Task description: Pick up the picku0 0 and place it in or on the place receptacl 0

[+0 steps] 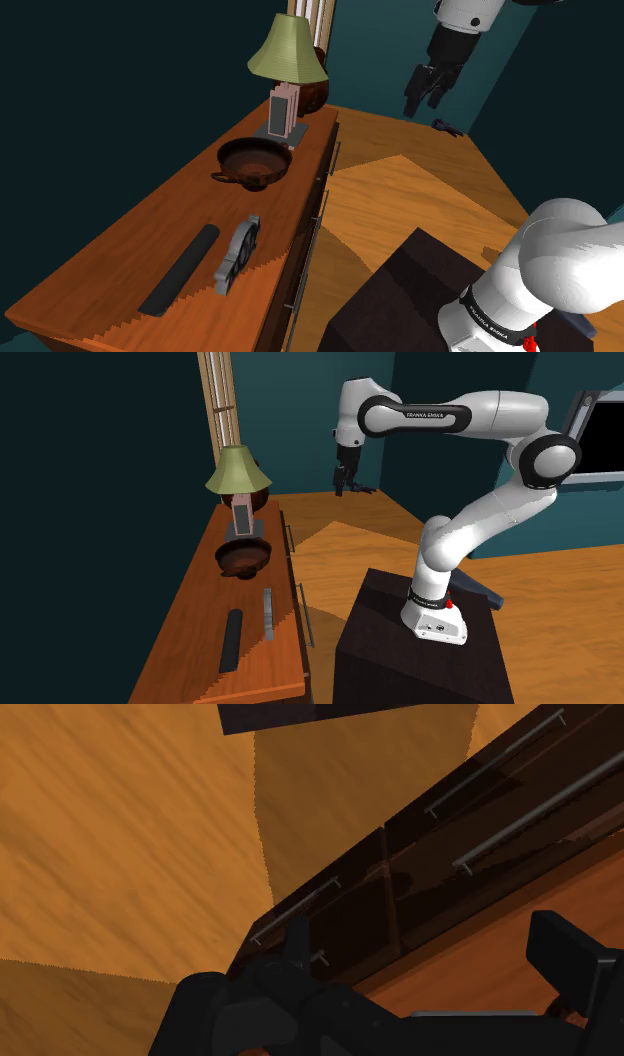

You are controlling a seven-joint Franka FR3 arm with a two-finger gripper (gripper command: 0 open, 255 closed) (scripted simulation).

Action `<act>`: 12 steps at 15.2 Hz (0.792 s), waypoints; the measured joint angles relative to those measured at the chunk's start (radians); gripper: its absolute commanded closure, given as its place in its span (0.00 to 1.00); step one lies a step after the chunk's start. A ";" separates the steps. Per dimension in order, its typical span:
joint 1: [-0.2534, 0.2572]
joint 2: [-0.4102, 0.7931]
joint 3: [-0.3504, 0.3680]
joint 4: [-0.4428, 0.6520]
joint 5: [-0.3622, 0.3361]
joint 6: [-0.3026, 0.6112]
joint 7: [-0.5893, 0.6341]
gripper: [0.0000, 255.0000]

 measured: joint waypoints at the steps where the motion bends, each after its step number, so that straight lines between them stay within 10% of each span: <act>1: 0.000 0.000 0.000 0.000 0.000 0.000 0.000 0.00; 12: 0.005 -0.035 0.274 -0.116 0.164 0.070 0.440 0.00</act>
